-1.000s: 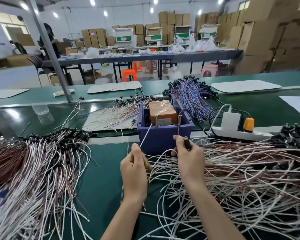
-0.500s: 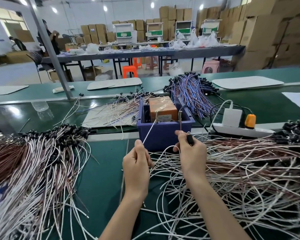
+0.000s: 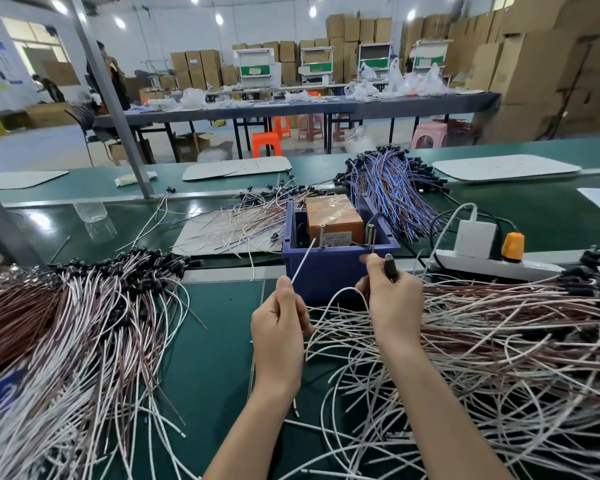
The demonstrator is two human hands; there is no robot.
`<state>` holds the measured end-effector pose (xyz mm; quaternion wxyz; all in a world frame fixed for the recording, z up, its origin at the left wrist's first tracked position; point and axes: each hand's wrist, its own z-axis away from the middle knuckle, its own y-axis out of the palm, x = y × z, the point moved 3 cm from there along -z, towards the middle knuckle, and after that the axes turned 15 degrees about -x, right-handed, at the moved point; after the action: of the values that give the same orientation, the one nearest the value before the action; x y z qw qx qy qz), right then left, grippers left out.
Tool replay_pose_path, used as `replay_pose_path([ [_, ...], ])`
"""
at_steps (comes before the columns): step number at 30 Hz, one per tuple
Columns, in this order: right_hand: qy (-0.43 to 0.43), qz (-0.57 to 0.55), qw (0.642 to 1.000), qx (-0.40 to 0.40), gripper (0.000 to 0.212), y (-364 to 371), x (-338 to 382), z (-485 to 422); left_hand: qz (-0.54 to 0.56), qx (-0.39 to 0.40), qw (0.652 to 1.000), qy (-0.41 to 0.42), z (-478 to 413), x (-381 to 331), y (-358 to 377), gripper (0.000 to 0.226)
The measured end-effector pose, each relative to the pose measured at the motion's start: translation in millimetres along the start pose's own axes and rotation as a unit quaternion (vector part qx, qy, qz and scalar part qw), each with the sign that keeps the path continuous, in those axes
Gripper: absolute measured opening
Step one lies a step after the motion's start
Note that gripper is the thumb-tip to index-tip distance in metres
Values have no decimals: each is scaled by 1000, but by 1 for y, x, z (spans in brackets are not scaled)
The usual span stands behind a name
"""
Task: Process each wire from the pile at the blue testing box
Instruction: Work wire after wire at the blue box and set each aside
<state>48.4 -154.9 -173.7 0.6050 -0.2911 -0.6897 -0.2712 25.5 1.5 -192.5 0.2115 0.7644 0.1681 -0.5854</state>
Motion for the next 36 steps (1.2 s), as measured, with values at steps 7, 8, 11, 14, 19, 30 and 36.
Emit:
replay_pose_path([
  [7, -46, 28, 999, 8, 37, -2, 2, 2, -22, 35, 999, 1, 4, 0, 2, 56],
  [8, -54, 29, 998, 12, 34, -2, 3, 3, -20, 38, 999, 0, 5, 0, 2, 55],
  [11, -61, 32, 997, 19, 31, -2, 3, 4, -27, 42, 999, 16, 7, -1, 2, 55],
  [14, -63, 28, 997, 22, 28, -2, 2, 4, -47, 56, 996, 42, 10, -1, 3, 55],
  [19, -55, 10, 998, 36, 26, -4, 1, 7, -88, 75, 988, 106, 13, 3, 5, 55],
  [30, 59, -208, 962, 169, 24, -16, 9, 22, -144, 152, 954, 216, 26, 4, 12, 51],
  [36, 39, -226, 947, 224, 33, -16, 11, 26, -150, 116, 957, 221, 24, 1, 10, 34],
])
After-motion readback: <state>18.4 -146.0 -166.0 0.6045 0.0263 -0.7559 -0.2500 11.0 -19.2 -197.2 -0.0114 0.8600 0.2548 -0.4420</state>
